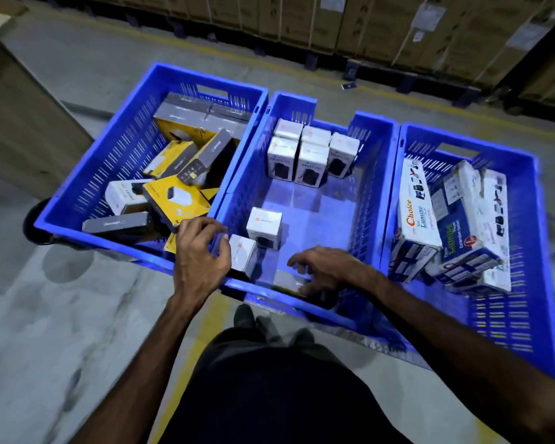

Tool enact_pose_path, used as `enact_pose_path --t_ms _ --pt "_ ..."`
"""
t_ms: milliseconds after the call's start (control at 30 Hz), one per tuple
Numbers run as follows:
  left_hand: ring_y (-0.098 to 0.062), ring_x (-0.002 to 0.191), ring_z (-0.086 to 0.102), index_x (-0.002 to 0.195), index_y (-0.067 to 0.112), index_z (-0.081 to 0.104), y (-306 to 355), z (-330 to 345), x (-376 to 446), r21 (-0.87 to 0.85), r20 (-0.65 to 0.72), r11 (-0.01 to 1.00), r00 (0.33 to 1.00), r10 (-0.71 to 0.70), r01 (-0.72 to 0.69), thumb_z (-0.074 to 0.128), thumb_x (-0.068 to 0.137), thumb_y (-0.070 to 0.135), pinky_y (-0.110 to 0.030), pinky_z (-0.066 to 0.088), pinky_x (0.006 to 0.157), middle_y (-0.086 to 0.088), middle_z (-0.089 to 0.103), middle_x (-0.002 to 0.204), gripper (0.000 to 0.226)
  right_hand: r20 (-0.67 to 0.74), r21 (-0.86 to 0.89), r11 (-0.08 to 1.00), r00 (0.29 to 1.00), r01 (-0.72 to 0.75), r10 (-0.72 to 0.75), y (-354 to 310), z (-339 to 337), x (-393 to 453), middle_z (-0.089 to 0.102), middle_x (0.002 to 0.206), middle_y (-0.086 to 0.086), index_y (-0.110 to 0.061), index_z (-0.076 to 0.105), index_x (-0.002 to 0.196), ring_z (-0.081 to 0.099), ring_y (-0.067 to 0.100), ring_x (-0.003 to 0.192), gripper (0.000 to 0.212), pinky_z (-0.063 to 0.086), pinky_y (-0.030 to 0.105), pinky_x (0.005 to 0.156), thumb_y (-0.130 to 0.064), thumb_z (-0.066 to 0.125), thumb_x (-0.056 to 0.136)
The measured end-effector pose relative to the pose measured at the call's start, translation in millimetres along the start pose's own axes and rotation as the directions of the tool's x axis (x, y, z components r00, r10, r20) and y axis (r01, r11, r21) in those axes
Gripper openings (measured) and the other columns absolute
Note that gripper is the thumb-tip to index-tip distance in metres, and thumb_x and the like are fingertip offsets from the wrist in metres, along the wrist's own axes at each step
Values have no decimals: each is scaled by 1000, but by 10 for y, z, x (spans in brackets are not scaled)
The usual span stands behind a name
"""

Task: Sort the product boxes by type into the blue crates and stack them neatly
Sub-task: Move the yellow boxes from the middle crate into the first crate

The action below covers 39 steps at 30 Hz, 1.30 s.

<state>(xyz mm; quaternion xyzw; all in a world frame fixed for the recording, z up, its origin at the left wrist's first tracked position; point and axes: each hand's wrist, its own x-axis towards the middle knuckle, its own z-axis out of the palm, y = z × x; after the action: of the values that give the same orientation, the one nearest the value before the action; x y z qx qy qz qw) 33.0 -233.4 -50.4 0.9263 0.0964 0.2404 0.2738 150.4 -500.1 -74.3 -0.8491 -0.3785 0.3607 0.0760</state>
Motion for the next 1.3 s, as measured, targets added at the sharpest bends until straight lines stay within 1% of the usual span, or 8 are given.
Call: enact_pose_path --t_ms 367,533,667,767,967,1033,1167,1300 --pt "-30 96 59 92 5 74 28 15 18 -20 -43 1000 999 -24 23 70 86 3 -37 49 86 -7 66 97 8 -83 126 982 985 -141 152 188 -398 62 69 106 7 -18 70 109 63 28 99 42 41 34 76 -52 79 85" --pt "-20 80 69 83 11 73 67 -22 95 -353 -139 869 900 -414 345 65 88 7 -37 56 74 -3 73 83 11 -188 729 682 975 55 122 -89 -1197 -196 47 61 1 -12 70 68 44 15 56 29 36 29 55 -27 80 91" --pt "-30 75 72 77 7 71 -41 -57 155 -571 -112 673 768 -631 470 64 86 8 -44 59 74 -11 73 75 12 -308 788 599 933 141 185 -640 -1646 147 70 72 17 -4 77 84 62 20 68 23 50 31 65 -26 80 91" --pt "-41 80 72 80 3 72 -110 -87 158 -636 -91 594 716 -692 493 65 85 12 -51 61 76 -17 73 77 14 -327 783 611 911 113 251 -988 -1830 679 56 62 14 -3 68 78 51 18 48 32 41 24 51 -30 79 91" --pt "-28 77 70 74 13 70 -93 -137 177 -677 -65 557 715 -696 480 66 83 14 -45 58 75 -13 73 76 10 -199 921 387 910 47 364 -1488 -1932 1676 53 56 4 -12 54 70 45 10 35 31 39 19 37 -17 75 93" --pt "-23 75 69 73 15 71 -91 -147 175 -674 -36 556 730 -682 486 67 83 16 -49 59 77 -6 73 73 10 -225 918 391 900 67 374 -1437 -1854 1961 61 64 7 -12 57 73 59 12 44 26 49 23 39 -18 77 87" --pt "-21 73 67 77 10 73 -173 -155 145 -669 0 568 765 -644 478 69 85 18 -52 58 75 -5 72 72 12 -459 820 558 734 132 501 -1232 -1614 2353 77 91 0 -15 71 96 76 25 92 31 63 41 83 -28 74 69" --pt "-18 74 68 79 14 74 -246 -195 187 -668 90 543 779 -620 509 70 89 13 -41 59 73 0 73 75 11 -515 664 727 811 172 278 -1504 -1548 1833 79 81 -2 -24 72 84 77 18 82 5 63 41 77 -28 72 82"
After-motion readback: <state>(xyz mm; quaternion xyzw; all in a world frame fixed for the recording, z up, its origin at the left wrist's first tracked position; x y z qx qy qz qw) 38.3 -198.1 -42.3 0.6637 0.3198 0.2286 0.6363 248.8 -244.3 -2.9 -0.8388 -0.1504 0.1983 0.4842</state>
